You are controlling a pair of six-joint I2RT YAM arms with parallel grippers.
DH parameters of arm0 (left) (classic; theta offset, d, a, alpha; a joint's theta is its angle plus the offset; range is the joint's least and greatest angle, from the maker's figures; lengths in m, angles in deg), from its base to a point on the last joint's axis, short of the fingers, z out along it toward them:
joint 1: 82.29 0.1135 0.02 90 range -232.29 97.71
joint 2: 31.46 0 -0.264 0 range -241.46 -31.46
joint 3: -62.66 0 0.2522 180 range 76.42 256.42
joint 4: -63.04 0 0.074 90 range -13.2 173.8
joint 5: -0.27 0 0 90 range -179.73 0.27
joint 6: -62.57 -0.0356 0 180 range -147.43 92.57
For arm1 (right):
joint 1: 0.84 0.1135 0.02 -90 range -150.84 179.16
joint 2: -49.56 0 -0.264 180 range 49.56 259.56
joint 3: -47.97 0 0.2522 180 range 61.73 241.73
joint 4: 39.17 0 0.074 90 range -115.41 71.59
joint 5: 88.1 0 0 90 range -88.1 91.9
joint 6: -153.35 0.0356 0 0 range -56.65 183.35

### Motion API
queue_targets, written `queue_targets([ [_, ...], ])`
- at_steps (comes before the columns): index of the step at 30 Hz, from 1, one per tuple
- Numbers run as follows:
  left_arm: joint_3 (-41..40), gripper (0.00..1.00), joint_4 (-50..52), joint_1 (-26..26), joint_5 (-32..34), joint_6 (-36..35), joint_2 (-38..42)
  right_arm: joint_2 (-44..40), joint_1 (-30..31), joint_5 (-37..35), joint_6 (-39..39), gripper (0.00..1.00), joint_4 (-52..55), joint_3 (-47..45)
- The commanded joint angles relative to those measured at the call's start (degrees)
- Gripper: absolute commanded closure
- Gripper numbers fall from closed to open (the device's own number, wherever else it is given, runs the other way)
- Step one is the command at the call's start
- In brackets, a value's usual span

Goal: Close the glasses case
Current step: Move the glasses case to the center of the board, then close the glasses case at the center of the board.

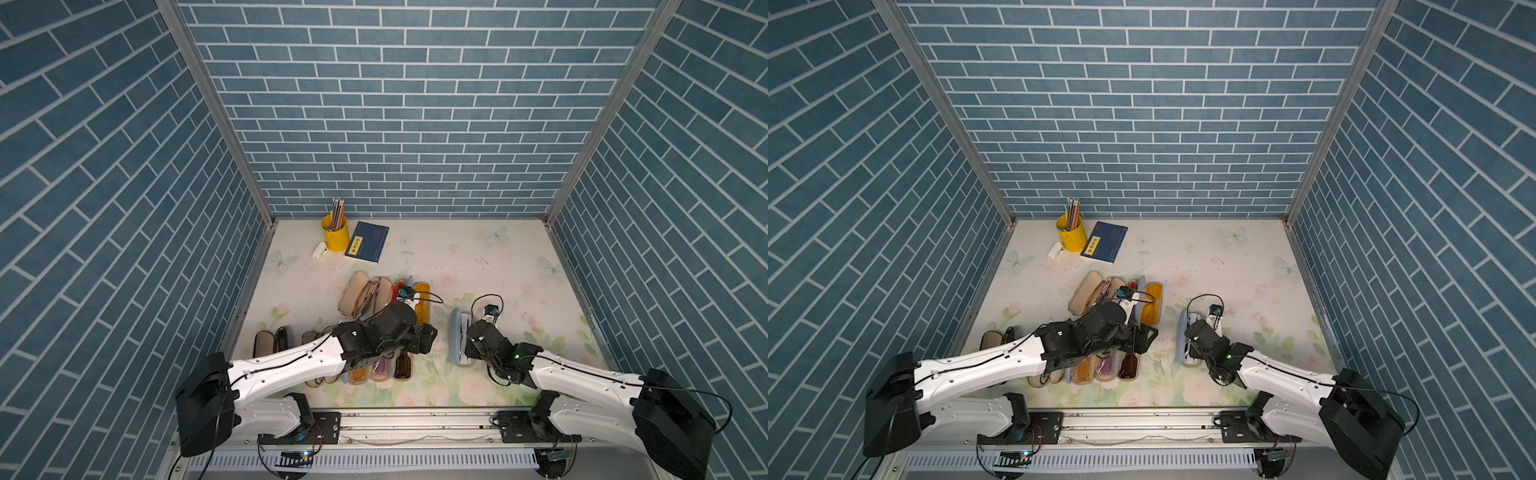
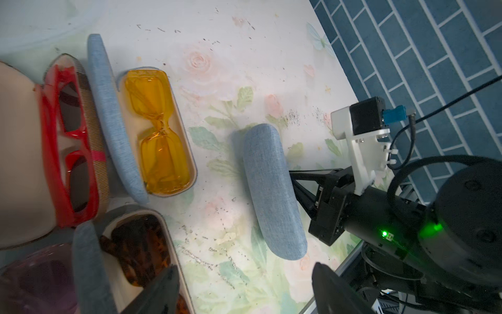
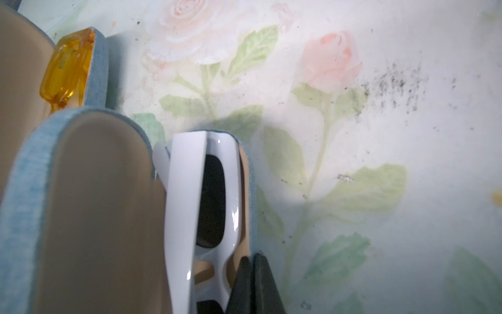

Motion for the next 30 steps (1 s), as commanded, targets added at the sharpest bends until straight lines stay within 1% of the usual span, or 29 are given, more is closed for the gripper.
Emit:
queue_targets([
  [1,2.55,0.18,-5.28,-0.31,-2.58,-0.64,-2.81,-0.93,-2.22,1.44,-5.43,0.95,-2.15,-0.05],
  [6,3.67,0.18,-8.42,-0.33,-4.12,-0.48,-7.06,-0.25,-5.84,3.53,-9.4,0.94,-2.34,0.69],
  [10,3.78,0.22,-12.67,-0.28,-6.43,0.53,-10.25,-0.29,-7.67,4.92,-10.37,0.93,-3.22,0.44],
  [13,4.84,0.26,-14.47,-0.25,-7.18,1.11,-13.1,-0.89,-8.32,5.47,-10.39,0.91,-3.45,0.13],
  [20,7.97,0.28,-17.52,-0.22,-8.55,1.73,-18.33,-2.57,-9.61,6.49,-10.94,0.86,-3.35,-0.91],
  [30,9.16,0.3,-19.96,0.13,-8.97,2.43,-21.68,-5.54,-11.12,7.86,-11.74,0.79,-1.51,-1.11],
])
